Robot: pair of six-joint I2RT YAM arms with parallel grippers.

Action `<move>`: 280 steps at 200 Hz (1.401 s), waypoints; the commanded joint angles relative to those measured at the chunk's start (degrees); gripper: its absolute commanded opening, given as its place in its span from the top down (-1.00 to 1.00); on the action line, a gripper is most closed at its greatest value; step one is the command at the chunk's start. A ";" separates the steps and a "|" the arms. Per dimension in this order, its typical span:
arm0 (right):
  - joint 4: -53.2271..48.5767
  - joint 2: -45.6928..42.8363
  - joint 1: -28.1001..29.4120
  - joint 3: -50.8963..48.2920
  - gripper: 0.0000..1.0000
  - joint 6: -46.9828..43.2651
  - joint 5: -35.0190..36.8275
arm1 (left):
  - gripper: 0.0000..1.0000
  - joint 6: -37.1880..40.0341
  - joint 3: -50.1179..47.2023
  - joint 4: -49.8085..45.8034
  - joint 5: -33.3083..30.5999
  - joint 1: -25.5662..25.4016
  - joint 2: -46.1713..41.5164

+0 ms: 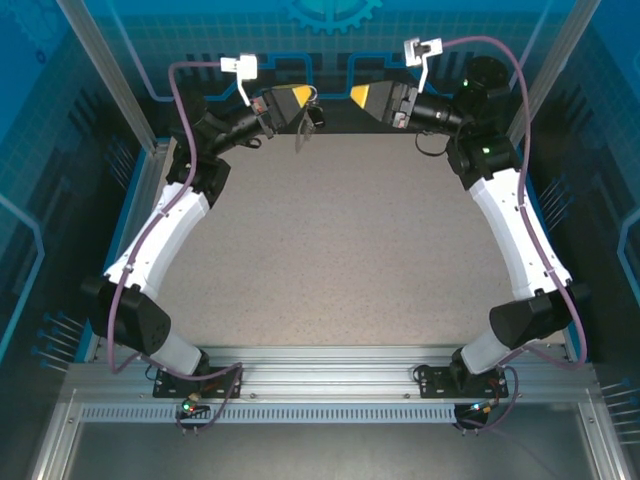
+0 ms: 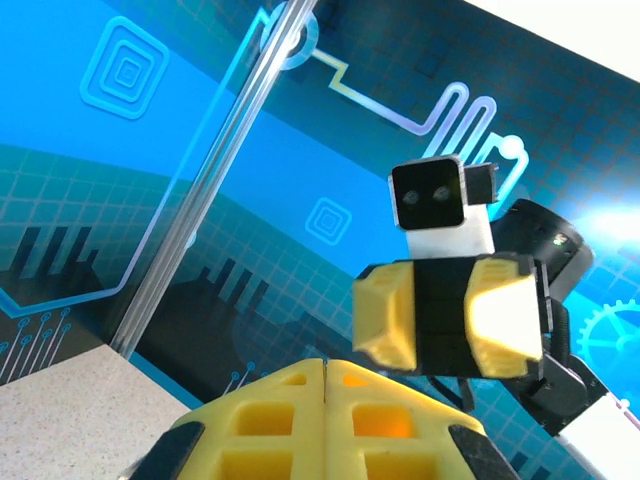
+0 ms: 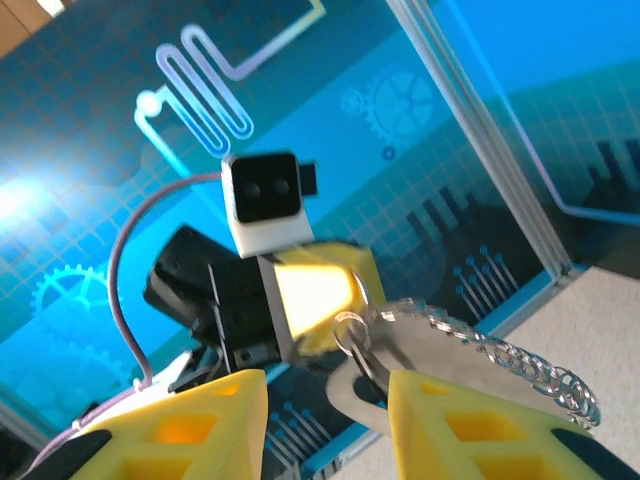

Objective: Put the keys on the keyring

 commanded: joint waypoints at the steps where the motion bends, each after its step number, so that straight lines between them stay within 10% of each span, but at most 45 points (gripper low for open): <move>1: 1.97 3.25 1.45 4.43 0.27 1.46 3.74 | 1.00 -2.23 -1.05 5.09 -2.53 -0.22 -1.55; 280: 6.09 13.16 8.59 8.43 0.58 4.26 4.41 | 1.00 -2.54 -2.48 6.58 -3.75 -0.83 -2.13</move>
